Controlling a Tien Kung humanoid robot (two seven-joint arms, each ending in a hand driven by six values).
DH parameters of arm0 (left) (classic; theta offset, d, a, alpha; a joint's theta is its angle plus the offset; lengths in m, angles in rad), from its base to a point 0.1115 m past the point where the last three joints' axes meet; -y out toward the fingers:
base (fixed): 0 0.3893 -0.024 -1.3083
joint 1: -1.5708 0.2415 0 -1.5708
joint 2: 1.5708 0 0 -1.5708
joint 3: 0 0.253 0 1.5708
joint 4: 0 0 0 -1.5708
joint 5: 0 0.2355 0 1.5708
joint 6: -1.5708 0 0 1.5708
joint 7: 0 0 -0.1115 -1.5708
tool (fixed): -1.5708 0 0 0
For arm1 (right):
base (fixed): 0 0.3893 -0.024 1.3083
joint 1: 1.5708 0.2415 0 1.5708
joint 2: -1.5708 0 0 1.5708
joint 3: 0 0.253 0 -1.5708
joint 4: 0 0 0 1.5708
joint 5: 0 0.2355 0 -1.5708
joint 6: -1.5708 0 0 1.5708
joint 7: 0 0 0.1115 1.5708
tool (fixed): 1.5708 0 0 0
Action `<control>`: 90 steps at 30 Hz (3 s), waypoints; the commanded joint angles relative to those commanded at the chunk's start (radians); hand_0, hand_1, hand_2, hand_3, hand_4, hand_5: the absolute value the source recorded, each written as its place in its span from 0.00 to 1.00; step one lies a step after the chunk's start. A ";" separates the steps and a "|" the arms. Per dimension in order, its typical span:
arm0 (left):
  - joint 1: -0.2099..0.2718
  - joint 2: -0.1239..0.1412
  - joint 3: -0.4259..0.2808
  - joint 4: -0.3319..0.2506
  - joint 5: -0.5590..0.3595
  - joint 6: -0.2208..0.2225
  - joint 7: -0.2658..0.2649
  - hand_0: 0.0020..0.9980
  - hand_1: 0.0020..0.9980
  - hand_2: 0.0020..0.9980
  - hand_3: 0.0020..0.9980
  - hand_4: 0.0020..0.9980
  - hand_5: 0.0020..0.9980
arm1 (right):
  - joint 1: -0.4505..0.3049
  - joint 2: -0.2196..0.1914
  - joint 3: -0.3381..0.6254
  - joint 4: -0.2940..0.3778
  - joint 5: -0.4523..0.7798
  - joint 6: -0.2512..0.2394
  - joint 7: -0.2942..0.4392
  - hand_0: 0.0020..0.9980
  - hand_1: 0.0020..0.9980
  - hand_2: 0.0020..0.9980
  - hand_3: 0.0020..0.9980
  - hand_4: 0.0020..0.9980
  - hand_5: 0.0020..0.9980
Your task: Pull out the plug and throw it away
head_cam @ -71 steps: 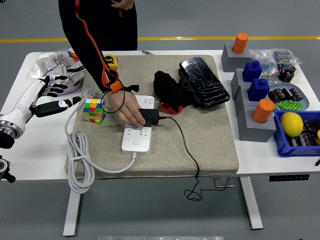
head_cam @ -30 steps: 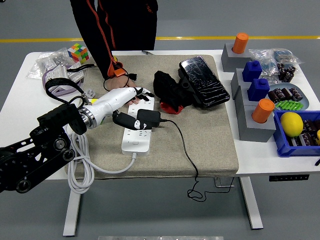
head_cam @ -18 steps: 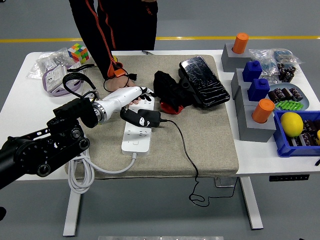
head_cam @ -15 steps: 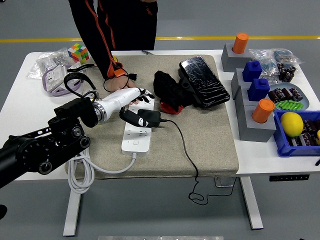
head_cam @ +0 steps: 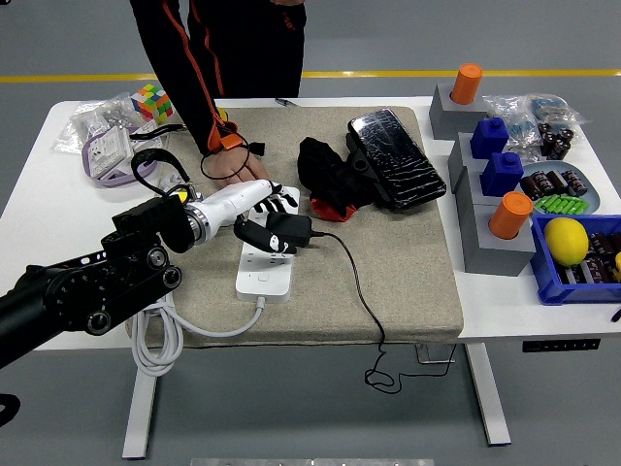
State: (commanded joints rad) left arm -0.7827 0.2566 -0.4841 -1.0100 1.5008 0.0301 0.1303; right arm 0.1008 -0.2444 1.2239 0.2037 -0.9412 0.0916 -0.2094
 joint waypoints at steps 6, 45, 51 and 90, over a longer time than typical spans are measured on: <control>0.002 -0.004 0.006 0.011 -0.021 0.007 -0.004 0.45 0.53 0.52 0.55 0.77 0.06 | -0.003 0.000 -0.001 -0.001 0.000 0.000 0.000 0.66 0.70 0.71 0.70 1.00 0.51; 0.007 -0.016 -0.028 -0.083 0.102 0.097 -0.085 0.36 0.42 0.47 0.53 0.69 0.00 | -0.008 0.007 0.017 -0.002 -0.005 0.002 0.001 0.66 0.70 0.71 0.70 1.00 0.51; 0.005 -0.014 -0.030 -0.081 0.100 0.100 -0.084 0.35 0.41 0.46 0.53 0.69 0.00 | -0.008 0.007 0.019 -0.003 -0.006 0.002 0.001 0.66 0.70 0.71 0.70 1.00 0.51; -0.003 -0.009 0.003 -0.069 0.089 0.023 -0.051 0.76 0.80 0.81 0.86 1.00 0.35 | -0.007 0.002 -0.010 -0.002 0.005 0.003 0.000 0.66 0.70 0.71 0.70 1.00 0.51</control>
State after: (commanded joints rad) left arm -0.7853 0.2475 -0.4807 -1.0791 1.5895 0.0532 0.0793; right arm 0.0935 -0.2419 1.2139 0.2022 -0.9359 0.0945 -0.2095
